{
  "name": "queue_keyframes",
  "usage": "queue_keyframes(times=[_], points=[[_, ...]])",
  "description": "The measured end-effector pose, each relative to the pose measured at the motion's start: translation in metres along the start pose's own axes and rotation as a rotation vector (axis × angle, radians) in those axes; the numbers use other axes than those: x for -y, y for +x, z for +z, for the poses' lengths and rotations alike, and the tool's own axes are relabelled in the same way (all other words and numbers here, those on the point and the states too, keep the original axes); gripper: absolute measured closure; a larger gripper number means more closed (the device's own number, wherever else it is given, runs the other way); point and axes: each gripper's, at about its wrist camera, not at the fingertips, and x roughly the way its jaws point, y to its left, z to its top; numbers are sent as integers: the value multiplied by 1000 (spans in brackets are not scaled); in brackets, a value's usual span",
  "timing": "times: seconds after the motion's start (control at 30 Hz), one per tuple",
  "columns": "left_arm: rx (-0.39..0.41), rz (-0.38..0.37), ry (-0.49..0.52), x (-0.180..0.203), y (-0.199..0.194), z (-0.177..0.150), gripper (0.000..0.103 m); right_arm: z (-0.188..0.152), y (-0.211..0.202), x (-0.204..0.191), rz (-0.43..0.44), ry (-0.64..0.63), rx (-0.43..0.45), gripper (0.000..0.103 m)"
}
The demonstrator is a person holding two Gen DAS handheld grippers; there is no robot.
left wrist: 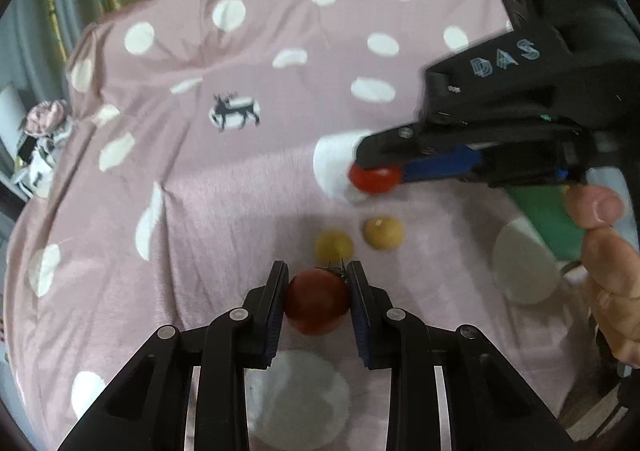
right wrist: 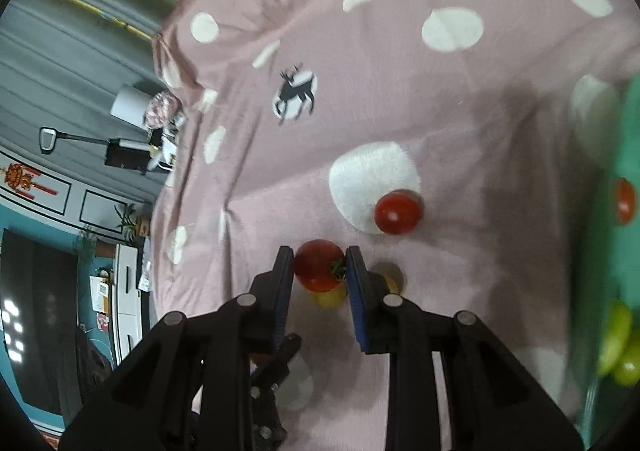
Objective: Organize fruits
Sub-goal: 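Carry the cherry tomato with the right tool over the green bowl, then open the right tool to drop the cherry tomato into the bowl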
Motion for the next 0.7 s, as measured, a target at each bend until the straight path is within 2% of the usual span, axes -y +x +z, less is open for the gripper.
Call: queue_keyframes(times=[0.2, 0.3, 0.4, 0.5, 0.53, 0.63, 0.7], points=[[95, -59, 29, 32, -27, 9, 73, -20, -70, 16, 4, -15, 136, 76], [125, -115, 53, 62, -32, 17, 73, -34, -109, 42, -4, 15, 210, 76], [148, -146, 75, 94, -31, 24, 73, -41, -139, 68, -52, 36, 259, 76], [103, -175, 101, 127, -20, 35, 73, -43, -156, 95, -214, 113, 260, 76], [69, -210, 103, 138, -16, 40, 73, -44, -161, 108, -255, 147, 263, 76], [8, -282, 87, 158, -9, 49, 73, -44, -169, 136, -217, 210, 269, 76], [24, -282, 101, 173, -6, 54, 73, -45, -175, 144, -217, 226, 275, 76]])
